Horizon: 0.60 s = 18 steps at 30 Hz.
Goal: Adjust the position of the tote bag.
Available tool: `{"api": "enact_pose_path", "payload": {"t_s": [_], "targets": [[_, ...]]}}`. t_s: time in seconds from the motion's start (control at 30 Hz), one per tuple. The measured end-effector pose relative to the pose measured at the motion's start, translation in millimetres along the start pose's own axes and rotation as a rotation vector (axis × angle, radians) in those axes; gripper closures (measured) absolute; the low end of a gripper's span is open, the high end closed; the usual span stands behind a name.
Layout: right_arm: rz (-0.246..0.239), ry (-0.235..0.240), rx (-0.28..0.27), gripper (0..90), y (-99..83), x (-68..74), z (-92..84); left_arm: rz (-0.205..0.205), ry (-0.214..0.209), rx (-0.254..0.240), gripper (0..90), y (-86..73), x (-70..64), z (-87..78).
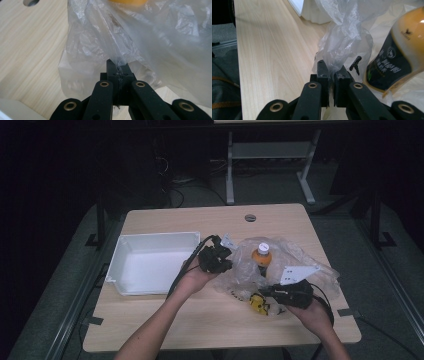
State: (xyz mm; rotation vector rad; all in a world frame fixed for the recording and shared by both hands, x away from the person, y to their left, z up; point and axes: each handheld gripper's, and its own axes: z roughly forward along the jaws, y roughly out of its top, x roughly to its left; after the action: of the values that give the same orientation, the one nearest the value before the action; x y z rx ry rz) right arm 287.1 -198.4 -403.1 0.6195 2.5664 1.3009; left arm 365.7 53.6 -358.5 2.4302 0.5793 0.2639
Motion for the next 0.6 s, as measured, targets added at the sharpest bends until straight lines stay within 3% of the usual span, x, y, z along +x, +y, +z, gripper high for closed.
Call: {"api": "enact_pose_path", "payload": {"t_s": [0.4,0.6], "targets": [[0.001,0.020,0.041,85.3,-4.4,2.0,7.1,-0.026,-0.013,0.008,90.0,-16.1,1.6,7.5],[0.005,0.022,0.045,77.8,-5.3,1.2,5.7,-0.037,-0.020,0.003,90.0,-22.4,-0.9,9.9]]}}
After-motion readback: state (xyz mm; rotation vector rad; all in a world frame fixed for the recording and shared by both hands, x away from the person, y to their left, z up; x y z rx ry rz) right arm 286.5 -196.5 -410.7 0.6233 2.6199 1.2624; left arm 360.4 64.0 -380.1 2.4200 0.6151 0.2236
